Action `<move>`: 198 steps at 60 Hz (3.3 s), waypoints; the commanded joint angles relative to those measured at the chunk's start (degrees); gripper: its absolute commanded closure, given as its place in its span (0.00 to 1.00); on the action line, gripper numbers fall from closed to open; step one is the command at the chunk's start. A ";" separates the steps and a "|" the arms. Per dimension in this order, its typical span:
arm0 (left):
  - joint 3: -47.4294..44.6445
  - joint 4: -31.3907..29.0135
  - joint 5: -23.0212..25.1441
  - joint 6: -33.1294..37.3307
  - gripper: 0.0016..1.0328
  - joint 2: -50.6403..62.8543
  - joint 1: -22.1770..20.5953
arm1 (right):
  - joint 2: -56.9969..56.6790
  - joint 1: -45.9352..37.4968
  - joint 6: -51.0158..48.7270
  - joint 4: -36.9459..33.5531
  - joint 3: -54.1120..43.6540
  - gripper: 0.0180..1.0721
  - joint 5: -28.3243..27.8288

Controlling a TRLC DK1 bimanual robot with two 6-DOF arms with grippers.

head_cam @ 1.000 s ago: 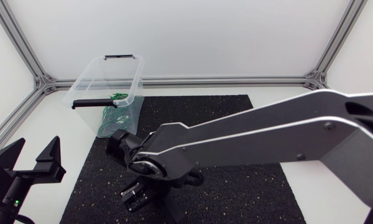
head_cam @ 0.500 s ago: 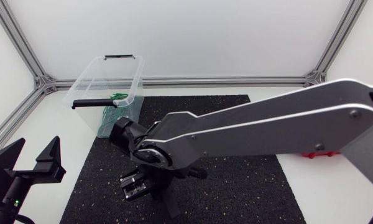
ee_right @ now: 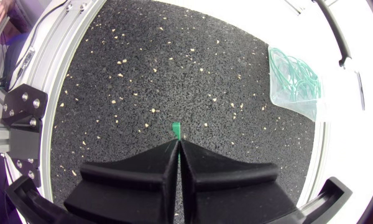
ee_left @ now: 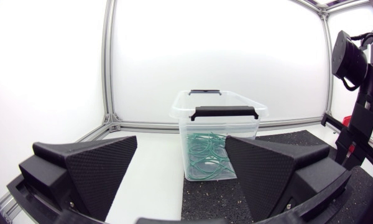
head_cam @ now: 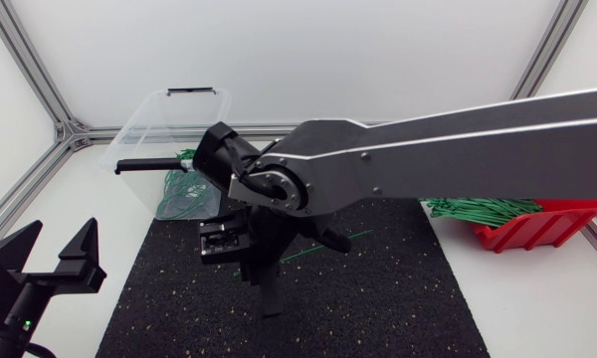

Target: Take a green cable tie from the red box, thread the tail through the head to close it, then place it in the transparent bin on the left.

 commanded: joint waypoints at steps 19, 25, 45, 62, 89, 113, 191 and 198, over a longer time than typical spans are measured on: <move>4.62 -10.02 15.56 0.03 0.07 -0.17 -1.82 | -8.09 -0.95 5.94 -2.60 -0.36 0.94 -1.36; 7.08 -12.05 19.69 2.85 0.13 2.47 -3.05 | -10.64 -1.56 6.82 -3.22 -1.06 0.94 -1.63; 22.02 -20.92 31.21 7.68 0.18 21.72 -3.67 | -16.09 -1.56 9.45 -3.83 -3.52 0.94 -2.24; 26.85 -28.04 30.59 21.74 0.17 23.30 -10.61 | -17.41 -1.21 11.04 -3.22 -4.93 0.94 -3.38; 23.71 -24.69 28.43 21.67 0.18 23.24 -16.03 | -17.14 2.57 12.62 -0.75 -5.02 0.94 -4.18; 25.52 -23.52 33.81 27.05 0.37 29.85 -26.46 | -15.30 4.50 12.00 1.79 -6.43 0.94 -2.42; 24.92 -22.59 48.08 38.35 0.59 36.84 -16.94 | -15.12 8.11 12.53 3.90 -6.86 0.94 2.50; 24.48 -22.42 48.08 38.62 0.62 36.84 -17.20 | -15.47 8.11 12.62 3.90 -6.60 0.94 2.68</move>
